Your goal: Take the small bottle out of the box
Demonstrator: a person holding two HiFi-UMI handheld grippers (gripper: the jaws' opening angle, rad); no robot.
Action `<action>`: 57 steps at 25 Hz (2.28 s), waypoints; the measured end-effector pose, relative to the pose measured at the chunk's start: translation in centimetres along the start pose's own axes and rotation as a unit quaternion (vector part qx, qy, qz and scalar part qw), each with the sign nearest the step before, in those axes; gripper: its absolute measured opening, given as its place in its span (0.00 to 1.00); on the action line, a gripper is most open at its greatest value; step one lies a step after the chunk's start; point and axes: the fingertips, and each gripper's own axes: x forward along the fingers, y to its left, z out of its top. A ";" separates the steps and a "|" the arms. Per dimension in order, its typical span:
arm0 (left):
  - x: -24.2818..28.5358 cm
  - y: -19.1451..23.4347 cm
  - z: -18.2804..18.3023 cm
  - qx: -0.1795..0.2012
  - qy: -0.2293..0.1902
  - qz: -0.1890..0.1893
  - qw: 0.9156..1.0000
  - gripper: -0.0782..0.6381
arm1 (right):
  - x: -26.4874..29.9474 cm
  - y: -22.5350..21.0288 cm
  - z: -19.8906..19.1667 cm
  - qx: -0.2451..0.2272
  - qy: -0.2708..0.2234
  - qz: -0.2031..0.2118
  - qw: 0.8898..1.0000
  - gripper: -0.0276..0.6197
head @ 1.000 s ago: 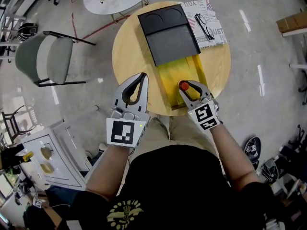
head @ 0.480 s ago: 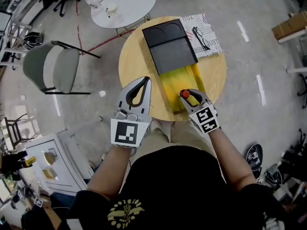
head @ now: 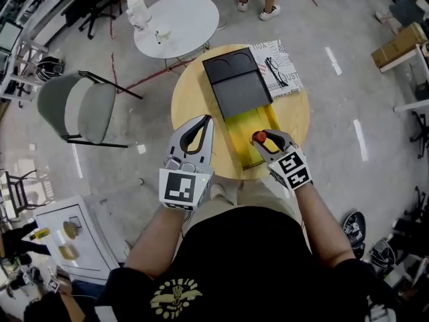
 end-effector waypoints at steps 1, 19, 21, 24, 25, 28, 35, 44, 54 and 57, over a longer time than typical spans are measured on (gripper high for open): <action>-0.2 -0.2 0.2 -0.002 -0.003 -0.001 1.000 0.13 | -0.3 0.0 0.5 0.000 -0.002 -0.003 1.000 0.28; -2.7 0.2 3.3 0.001 -0.004 -0.005 1.000 0.13 | -7.2 2.1 9.0 -0.030 -0.044 -0.024 0.998 0.28; -3.1 0.0 3.8 0.003 -0.014 -0.008 1.000 0.13 | -7.8 2.4 9.5 -0.028 -0.049 -0.025 0.998 0.28; -3.5 -0.1 4.0 0.002 -0.016 -0.012 1.000 0.13 | -8.5 2.8 10.5 -0.022 -0.055 -0.023 0.998 0.28; -3.5 -0.2 4.1 0.002 -0.015 -0.014 1.000 0.13 | -8.8 2.9 10.8 -0.021 -0.056 -0.022 0.998 0.28; -3.9 -0.2 4.7 0.005 -0.020 -0.017 1.000 0.13 | -9.9 3.5 11.9 -0.020 -0.060 -0.021 0.998 0.28; -4.5 -0.8 5.6 0.008 -0.021 -0.032 0.999 0.13 | -12.5 5.0 14.5 -0.025 -0.076 -0.018 0.997 0.28; -4.9 -1.8 5.2 0.009 -0.001 -0.055 0.998 0.13 | -14.5 6.2 17.4 -0.025 -0.118 -0.019 0.992 0.28; -5.5 -2.6 6.5 0.022 -0.009 -0.067 0.997 0.13 | -16.0 7.9 19.4 -0.038 -0.150 -0.020 0.988 0.28; -5.8 -2.7 6.7 0.023 -0.011 -0.070 0.997 0.13 | -16.4 8.3 19.6 -0.040 -0.151 -0.021 0.987 0.28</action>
